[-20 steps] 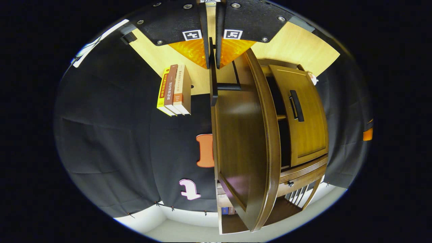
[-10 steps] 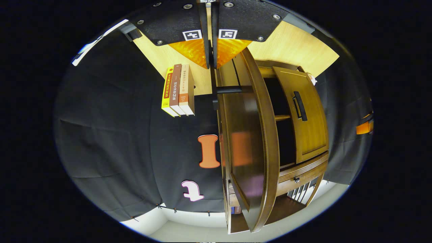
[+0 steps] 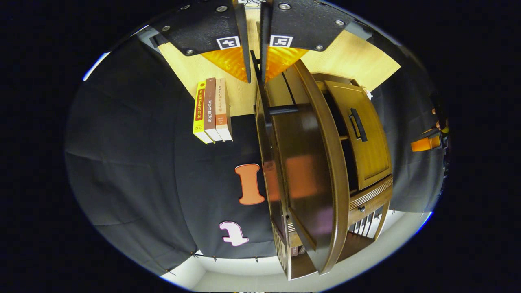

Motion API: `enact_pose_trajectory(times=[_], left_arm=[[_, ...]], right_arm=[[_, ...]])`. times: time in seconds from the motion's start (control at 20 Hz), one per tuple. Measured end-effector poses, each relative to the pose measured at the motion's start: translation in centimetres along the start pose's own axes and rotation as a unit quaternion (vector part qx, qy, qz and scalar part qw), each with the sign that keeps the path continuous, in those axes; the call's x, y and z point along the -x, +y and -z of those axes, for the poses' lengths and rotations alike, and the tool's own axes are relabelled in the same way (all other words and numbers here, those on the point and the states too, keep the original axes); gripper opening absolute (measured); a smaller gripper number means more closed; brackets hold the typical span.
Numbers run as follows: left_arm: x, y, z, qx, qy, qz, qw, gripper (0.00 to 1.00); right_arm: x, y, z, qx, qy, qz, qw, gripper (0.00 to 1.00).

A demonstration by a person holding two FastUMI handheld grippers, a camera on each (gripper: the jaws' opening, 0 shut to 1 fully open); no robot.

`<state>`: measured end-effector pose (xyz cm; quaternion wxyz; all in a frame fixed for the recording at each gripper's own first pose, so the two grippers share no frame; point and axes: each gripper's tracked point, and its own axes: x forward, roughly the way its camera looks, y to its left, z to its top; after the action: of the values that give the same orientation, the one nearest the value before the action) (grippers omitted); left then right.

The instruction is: Open the right door of the double-door shoe cabinet with the right hand, and open the left door with the left hand.

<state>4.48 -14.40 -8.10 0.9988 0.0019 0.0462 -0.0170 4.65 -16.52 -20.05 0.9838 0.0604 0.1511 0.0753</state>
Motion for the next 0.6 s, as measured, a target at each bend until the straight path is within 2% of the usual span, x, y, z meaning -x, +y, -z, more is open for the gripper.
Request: enact_pose_trajectory(times=[0.1, 0.15, 0.2, 0.25, 0.3, 0.35, 0.45, 0.55, 0.6], left_arm=[[-1.1, -1.4, 0.2, 0.005, 0.0, 0.006, 1.0, 0.94], [-1.7, -1.9, 0.3, 0.005, -0.002, 0.008, 1.0, 0.94], [-2.3, -2.3, 0.3, 0.002, -0.005, 0.008, 1.0, 0.94], [-3.0, -2.5, 0.6, -0.001, -0.007, 0.004, 1.0, 0.94], [-3.6, -2.8, 0.7, -0.005, -0.009, 0.004, 1.0, 0.94], [-4.5, -3.2, 0.9, -0.01, -0.011, 0.005, 1.0, 0.94], [-6.3, -3.5, 1.5, -0.015, -0.012, 0.003, 1.0, 0.94], [-8.2, -3.9, 2.8, -0.017, -0.006, 0.003, 1.0, 0.94], [-9.0, -4.0, 3.5, -0.018, -0.002, 0.003, 1.0, 0.94]], right_arm=[[0.1, -0.4, 0.3, 0.009, 0.008, 0.0, 1.0, 0.2], [0.3, -0.5, 0.5, 0.014, 0.01, -0.001, 1.0, 0.31], [0.3, -0.6, 0.6, 0.017, 0.013, -0.002, 1.0, 0.28], [0.4, -0.6, 0.7, 0.018, 0.016, -0.005, 1.0, 0.37], [0.7, -0.7, 0.7, 0.017, 0.017, -0.006, 1.0, 0.33], [0.9, -0.8, 0.5, 0.015, 0.017, -0.005, 1.0, 0.34], [1.4, -1.0, -0.1, 0.007, 0.013, -0.006, 1.0, 0.5], [2.1, -1.2, -0.9, 0.01, 0.006, -0.003, 1.0, 0.57], [2.4, -1.2, -1.1, 0.015, 0.004, 0.0, 1.0, 0.71]])
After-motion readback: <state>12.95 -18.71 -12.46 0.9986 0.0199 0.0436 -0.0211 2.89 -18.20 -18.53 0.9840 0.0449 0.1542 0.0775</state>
